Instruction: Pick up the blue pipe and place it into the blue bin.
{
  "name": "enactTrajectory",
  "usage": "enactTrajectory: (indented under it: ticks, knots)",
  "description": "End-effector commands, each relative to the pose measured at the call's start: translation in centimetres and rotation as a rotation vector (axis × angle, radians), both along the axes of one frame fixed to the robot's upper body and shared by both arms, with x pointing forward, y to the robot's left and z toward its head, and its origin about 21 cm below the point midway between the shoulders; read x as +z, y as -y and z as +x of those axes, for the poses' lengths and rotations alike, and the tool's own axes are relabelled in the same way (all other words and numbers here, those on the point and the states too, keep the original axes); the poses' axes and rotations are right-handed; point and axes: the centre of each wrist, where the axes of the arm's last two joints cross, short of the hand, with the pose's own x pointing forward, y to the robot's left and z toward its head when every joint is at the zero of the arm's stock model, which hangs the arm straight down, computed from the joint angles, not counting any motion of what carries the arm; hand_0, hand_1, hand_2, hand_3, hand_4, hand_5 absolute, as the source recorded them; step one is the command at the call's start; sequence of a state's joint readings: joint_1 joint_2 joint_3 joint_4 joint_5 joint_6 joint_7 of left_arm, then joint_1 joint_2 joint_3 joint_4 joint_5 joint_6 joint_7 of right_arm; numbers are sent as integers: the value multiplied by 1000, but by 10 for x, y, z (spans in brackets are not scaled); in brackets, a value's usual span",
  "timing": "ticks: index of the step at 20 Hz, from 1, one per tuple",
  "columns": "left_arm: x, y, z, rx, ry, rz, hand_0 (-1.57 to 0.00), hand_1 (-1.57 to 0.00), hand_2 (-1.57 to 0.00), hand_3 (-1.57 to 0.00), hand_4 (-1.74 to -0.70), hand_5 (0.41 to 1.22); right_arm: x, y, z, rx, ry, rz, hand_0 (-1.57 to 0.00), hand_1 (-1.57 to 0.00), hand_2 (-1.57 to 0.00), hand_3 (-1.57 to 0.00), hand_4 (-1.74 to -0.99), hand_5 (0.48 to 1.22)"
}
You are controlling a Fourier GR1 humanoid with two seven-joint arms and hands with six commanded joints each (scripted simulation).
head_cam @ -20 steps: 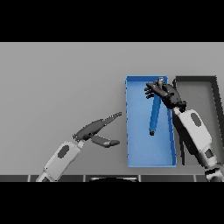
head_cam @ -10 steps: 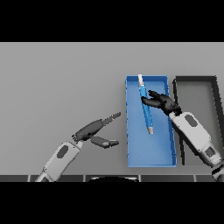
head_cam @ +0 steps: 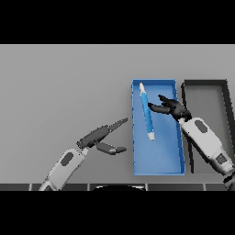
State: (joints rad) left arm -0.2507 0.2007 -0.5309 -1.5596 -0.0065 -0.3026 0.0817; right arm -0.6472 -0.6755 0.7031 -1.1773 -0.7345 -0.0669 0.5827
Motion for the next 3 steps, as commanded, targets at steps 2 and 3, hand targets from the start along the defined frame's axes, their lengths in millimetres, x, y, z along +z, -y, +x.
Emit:
enactTrajectory:
  ticks: [2, 3]
  knots:
    - [-1, -1, 0, -4, 2, -8, 1, 1, 1, 1, -920, 469, -2, -1, 1, 5, -3, 12, -9, -8, -7, -6, -1129, 678]
    - [-1, 0, 0, -6, 2, -12, 1, 1, 1, 1, -920, 468, -3, -1, 2, 5, -4, 11, -9, -8, -7, -6, -1129, 677]
